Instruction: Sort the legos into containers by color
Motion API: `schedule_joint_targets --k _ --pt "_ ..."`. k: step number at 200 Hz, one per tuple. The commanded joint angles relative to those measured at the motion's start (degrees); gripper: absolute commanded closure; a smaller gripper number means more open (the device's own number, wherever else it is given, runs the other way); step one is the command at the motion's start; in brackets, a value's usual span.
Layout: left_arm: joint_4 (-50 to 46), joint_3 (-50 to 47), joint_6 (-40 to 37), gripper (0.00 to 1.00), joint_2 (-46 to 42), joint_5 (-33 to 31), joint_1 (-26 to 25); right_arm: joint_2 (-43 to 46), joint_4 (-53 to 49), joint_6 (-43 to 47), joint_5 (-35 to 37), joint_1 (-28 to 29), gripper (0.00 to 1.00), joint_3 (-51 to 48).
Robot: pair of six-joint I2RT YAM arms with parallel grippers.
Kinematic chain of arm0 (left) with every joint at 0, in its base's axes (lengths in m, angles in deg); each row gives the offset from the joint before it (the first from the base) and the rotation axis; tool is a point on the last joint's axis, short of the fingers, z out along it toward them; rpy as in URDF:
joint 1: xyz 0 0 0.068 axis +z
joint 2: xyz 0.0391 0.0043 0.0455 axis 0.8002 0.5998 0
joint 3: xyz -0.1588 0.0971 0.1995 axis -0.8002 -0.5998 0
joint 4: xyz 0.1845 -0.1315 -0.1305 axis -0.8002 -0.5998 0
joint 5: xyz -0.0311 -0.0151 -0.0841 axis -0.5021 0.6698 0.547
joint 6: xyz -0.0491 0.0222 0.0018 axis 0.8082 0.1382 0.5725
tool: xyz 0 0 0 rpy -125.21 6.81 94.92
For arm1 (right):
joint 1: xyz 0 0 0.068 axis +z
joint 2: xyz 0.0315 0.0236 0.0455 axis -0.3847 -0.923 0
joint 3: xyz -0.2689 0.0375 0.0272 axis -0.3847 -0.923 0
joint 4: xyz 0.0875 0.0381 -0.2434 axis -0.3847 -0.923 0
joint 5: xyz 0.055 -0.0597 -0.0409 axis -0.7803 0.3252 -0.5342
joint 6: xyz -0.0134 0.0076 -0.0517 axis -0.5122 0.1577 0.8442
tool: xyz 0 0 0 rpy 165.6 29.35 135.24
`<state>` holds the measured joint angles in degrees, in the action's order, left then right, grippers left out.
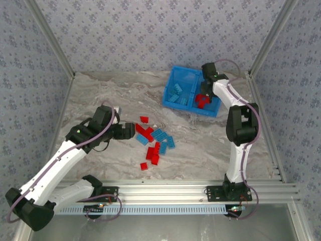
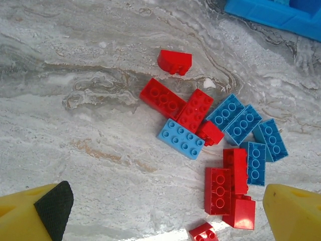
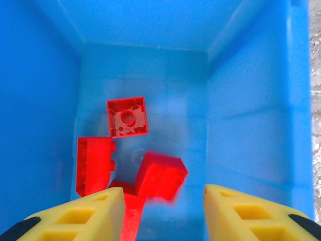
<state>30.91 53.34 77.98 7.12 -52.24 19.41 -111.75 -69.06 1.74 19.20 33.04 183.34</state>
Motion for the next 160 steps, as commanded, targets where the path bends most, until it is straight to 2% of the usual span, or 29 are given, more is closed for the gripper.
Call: schedule_joint_targets --k 1,35,64,75,93,105,140,160 --pt "0.97 0.75 1.90 0.01 2.79 -0.15 0.29 1.43 -2.93 0.92 -1.90 0.15 0.52 2.97" --pt "2.48 5.80 3.65 0.01 12.02 -1.74 0.66 8.56 -4.03 -0.13 -3.28 1.26 0.52 0.31" --pt "4.18 11.01 3.20 0.01 23.75 -3.35 1.68 22.69 -1.24 -1.58 -4.11 4.54 0.50 -11.49" --pt "4.31 13.39 3.08 0.01 28.58 -3.58 2.13 29.17 -0.46 -2.15 -5.79 5.63 0.41 -16.72" --pt "5.02 17.22 2.41 0.01 35.79 -2.28 2.62 39.53 -0.43 -3.79 -9.60 6.59 0.22 -24.46" --pt "6.53 19.01 1.84 0.01 39.70 -0.37 2.67 45.68 -1.50 -4.81 -11.46 6.78 0.14 -28.40" --pt "12.48 21.99 -0.03 0.01 48.44 3.23 2.67 60.55 -5.03 -6.16 -12.22 7.07 0.01 -37.51" --pt "12.35 25.45 -1.34 0.01 53.44 3.06 2.75 64.75 -7.08 -6.00 -11.64 6.99 0.00 -38.99"
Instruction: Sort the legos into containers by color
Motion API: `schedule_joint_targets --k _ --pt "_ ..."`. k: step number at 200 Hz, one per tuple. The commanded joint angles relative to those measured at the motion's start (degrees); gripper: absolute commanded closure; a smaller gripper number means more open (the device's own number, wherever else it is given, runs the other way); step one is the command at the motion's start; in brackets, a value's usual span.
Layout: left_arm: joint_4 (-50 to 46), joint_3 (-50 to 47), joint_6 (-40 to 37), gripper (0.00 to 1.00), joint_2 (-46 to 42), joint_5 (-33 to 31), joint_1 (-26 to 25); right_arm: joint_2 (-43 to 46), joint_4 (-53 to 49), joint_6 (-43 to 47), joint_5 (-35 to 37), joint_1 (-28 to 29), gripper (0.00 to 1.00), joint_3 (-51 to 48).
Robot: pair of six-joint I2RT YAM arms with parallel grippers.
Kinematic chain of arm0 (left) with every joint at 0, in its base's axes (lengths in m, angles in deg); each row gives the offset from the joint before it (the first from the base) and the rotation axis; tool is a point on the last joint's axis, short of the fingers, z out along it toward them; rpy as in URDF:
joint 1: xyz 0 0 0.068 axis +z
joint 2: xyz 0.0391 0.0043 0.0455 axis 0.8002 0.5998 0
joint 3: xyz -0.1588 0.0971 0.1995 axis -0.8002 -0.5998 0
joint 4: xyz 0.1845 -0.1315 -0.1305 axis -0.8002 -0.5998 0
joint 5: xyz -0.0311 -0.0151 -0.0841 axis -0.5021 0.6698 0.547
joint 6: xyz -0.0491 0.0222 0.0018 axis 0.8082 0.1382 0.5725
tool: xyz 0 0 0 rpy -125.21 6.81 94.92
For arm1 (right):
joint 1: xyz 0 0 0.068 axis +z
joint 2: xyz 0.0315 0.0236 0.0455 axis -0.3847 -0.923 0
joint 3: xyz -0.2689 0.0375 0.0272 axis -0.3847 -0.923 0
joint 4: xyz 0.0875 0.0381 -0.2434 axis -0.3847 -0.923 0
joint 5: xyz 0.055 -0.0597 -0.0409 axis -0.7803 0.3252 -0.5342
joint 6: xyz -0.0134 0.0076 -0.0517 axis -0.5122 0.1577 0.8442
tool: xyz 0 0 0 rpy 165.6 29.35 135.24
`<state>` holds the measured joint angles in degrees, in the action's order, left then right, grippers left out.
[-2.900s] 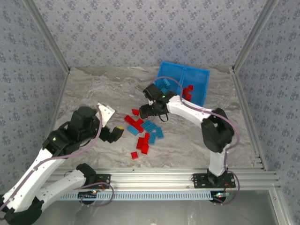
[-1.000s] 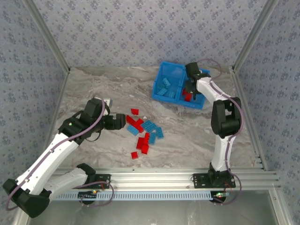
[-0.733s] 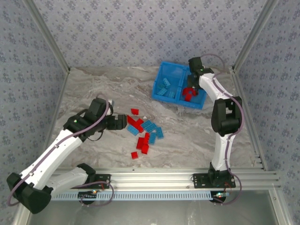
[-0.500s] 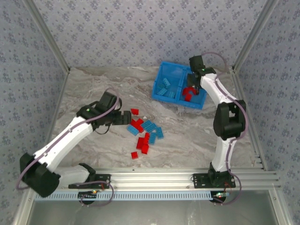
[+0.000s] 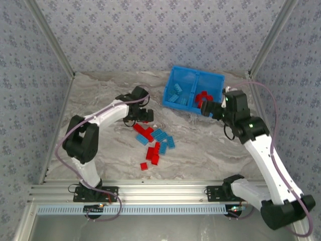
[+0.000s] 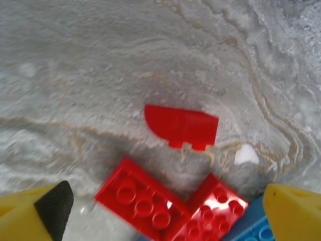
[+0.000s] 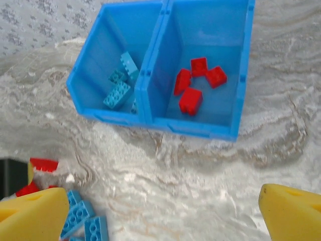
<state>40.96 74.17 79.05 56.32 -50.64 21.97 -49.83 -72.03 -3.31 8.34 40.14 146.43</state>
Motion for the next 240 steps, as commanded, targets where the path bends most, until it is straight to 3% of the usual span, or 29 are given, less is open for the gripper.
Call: schedule_joint_targets --k 1,19,94,146,204,240 --pt "2.26 4.75 -2.46 0.01 4.48 1.40 0.18 2.97 -4.23 -0.96 -0.75 -0.12 0.00 -2.03" --pt "2.20 7.20 -2.96 0.01 7.95 0.75 0.29 3.65 -6.05 -0.55 -0.38 -0.27 0.00 -1.59" --pt "2.97 6.97 -3.35 0.26 12.84 -0.53 0.86 3.19 -5.54 -0.87 -0.74 -0.21 0.00 -0.93" --pt "4.12 5.43 -2.87 0.52 12.76 -0.60 0.94 3.25 -5.79 -1.43 -0.78 -0.16 0.00 -0.97" --pt "1.69 6.46 -2.19 0.58 7.39 0.70 0.35 4.13 -6.80 -2.32 -0.07 -0.14 0.00 0.06" --pt "1.30 15.70 -3.19 0.59 1.16 -0.18 -6.60 6.18 -6.73 -4.49 0.46 0.04 0.00 0.76"
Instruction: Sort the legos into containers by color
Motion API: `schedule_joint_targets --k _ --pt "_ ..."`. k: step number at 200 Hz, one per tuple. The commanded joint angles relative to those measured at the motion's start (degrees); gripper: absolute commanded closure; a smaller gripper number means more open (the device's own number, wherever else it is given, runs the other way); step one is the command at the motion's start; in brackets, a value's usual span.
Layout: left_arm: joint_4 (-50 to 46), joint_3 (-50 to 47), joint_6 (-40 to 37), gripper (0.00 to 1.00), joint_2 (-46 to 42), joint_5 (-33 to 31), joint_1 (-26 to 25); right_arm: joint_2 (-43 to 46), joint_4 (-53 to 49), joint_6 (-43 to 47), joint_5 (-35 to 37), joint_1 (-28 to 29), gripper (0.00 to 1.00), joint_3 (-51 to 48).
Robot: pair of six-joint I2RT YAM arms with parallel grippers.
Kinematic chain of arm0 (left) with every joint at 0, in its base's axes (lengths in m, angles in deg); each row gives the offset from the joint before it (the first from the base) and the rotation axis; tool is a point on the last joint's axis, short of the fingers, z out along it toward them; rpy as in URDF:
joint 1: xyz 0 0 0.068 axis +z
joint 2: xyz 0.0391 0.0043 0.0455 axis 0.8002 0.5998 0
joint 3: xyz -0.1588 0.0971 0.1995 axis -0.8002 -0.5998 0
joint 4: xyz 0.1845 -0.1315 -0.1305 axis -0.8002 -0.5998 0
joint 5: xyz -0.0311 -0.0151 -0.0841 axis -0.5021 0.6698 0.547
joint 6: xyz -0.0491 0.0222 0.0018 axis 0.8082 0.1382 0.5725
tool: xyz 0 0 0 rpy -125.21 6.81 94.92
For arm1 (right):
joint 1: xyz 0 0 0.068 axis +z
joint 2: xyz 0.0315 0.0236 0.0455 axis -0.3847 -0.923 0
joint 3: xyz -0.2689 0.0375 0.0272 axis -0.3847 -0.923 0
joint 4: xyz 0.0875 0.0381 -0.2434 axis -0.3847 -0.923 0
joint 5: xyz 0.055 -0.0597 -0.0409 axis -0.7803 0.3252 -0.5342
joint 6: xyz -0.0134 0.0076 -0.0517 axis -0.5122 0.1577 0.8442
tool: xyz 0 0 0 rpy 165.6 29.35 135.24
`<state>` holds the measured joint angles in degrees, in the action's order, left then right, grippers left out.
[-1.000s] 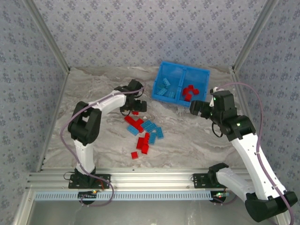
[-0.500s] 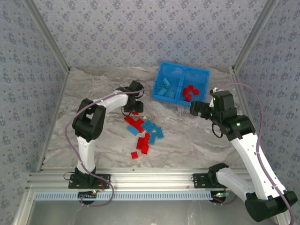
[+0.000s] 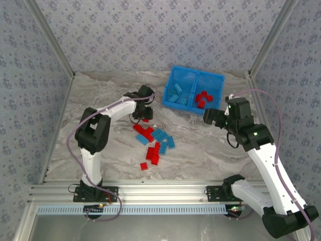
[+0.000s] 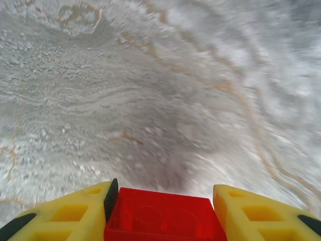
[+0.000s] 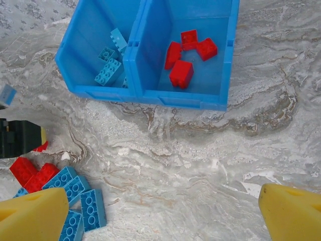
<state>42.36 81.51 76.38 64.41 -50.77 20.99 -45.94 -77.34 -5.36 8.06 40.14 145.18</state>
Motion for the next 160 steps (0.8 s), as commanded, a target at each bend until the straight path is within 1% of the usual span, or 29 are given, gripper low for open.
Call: schedule_joint_targets --k 1,23,46,76,90,110,122,131,149,160 --pt "-0.12 8.75 -0.63 0.59 -6.90 -0.17 -5.89 2.42 -1.38 -2.47 0.81 0.05 0.00 2.04" --pt "0.79 19.23 -3.74 0.60 -3.31 -2.11 -11.49 4.72 -1.62 -4.89 2.41 0.18 0.00 1.40" --pt "2.72 31.22 -8.00 0.60 4.68 -3.98 -15.43 7.84 -2.17 -6.82 3.72 0.24 0.00 0.05" --pt "3.67 46.91 -13.32 0.60 17.65 -4.10 -17.20 10.95 -3.61 -7.95 3.91 0.25 0.00 -0.99" --pt "3.02 54.24 -14.12 0.60 23.11 -3.77 -17.39 11.42 -4.42 -7.96 3.45 0.22 0.00 -0.98" --pt "3.60 62.28 -14.98 0.60 29.37 -3.27 -17.95 11.43 -5.11 -7.38 3.09 0.23 0.00 -1.05" --pt "4.19 66.03 -15.02 0.59 32.47 -2.96 -18.36 11.49 -4.96 -7.11 2.70 0.23 0.00 -1.21" --pt "4.87 67.81 -14.97 0.59 34.18 -4.02 -18.67 11.34 -4.91 -6.87 2.38 0.22 0.00 -1.35" --pt "7.31 68.30 -14.11 0.57 35.78 -6.44 -18.96 11.34 -5.05 -6.64 1.89 0.24 0.00 -1.35" --pt "8.69 68.30 -13.52 0.54 36.46 -7.74 -18.95 11.34 -5.32 -6.65 1.68 0.19 0.00 -1.18"
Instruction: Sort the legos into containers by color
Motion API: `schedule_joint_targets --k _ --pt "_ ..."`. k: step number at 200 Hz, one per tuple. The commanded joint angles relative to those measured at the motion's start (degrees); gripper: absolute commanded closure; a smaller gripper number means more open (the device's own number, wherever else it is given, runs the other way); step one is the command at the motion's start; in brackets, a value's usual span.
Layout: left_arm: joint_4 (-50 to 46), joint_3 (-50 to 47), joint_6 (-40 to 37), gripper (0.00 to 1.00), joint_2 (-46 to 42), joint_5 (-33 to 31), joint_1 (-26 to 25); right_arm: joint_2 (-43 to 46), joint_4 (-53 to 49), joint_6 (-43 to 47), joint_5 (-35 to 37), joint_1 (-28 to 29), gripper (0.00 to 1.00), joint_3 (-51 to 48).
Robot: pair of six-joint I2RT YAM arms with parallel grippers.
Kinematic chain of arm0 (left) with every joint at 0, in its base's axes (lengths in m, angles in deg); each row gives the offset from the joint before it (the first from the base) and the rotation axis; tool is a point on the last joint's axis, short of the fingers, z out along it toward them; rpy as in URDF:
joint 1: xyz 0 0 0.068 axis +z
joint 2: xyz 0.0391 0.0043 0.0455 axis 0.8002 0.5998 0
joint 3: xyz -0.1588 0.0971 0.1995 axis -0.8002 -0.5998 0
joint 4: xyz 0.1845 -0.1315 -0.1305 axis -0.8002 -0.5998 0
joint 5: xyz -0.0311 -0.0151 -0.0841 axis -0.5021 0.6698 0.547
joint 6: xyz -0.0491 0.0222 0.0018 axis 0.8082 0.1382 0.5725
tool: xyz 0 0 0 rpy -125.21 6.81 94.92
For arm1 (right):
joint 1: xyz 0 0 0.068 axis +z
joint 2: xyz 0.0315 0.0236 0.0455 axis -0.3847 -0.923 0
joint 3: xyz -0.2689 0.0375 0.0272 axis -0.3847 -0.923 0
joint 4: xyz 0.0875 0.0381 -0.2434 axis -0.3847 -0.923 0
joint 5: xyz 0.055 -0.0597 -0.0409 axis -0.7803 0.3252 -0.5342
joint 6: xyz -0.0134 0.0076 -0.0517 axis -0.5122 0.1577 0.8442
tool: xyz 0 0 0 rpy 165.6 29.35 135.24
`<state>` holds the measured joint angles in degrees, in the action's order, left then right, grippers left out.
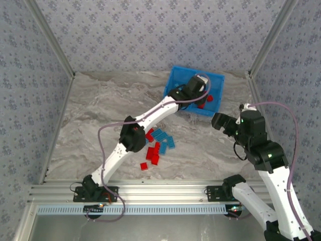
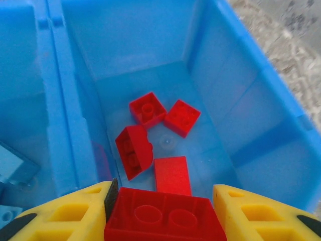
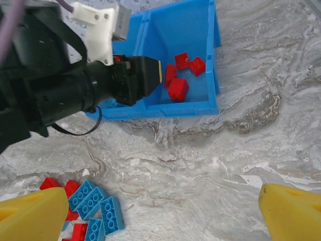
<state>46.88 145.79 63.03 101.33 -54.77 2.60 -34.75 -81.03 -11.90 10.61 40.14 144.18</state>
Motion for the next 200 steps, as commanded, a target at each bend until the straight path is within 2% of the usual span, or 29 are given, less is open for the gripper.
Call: schedule_joint_targets --k 1,21,43,66,96,123,144,166,200 --pt "4.28 4.01 -0.13 0.54 -0.42 -3.80 -0.57 0.15 -1.65 -0.11 -0.88 0.21 0.00 -0.17" --pt "6.61 4.32 0.06 0.47 0.41 -3.87 -0.53 0.32 -2.26 -0.11 -1.16 0.21 0.00 -0.03" --pt "7.47 5.55 0.20 0.31 0.49 -2.94 -0.74 0.66 -2.44 -0.50 -1.23 0.19 0.00 -0.42" --pt "6.97 7.10 -0.27 0.20 -0.50 -2.21 -1.20 0.85 -2.65 -0.67 -1.47 0.23 0.00 -0.78" --pt "3.88 7.18 1.97 0.15 -5.36 -1.66 -1.37 1.02 -2.74 -0.96 -1.53 0.22 0.00 -0.50" --pt "-2.15 4.70 4.98 0.13 -14.07 -2.03 -0.68 1.12 -2.59 -0.75 -1.86 0.28 0.00 -1.02" --pt "-2.44 -6.12 5.64 0.11 -25.07 -3.51 0.61 0.73 0.01 0.27 -6.04 0.85 0.00 -2.37" --pt "1.64 -24.99 6.20 0.10 -39.87 -4.04 3.18 -1.96 2.64 0.71 -10.01 3.14 0.01 -3.87" --pt "2.70 -50.28 4.57 0.08 -60.81 -2.99 8.13 -10.45 4.46 2.22 -8.51 13.84 0.01 -4.69"
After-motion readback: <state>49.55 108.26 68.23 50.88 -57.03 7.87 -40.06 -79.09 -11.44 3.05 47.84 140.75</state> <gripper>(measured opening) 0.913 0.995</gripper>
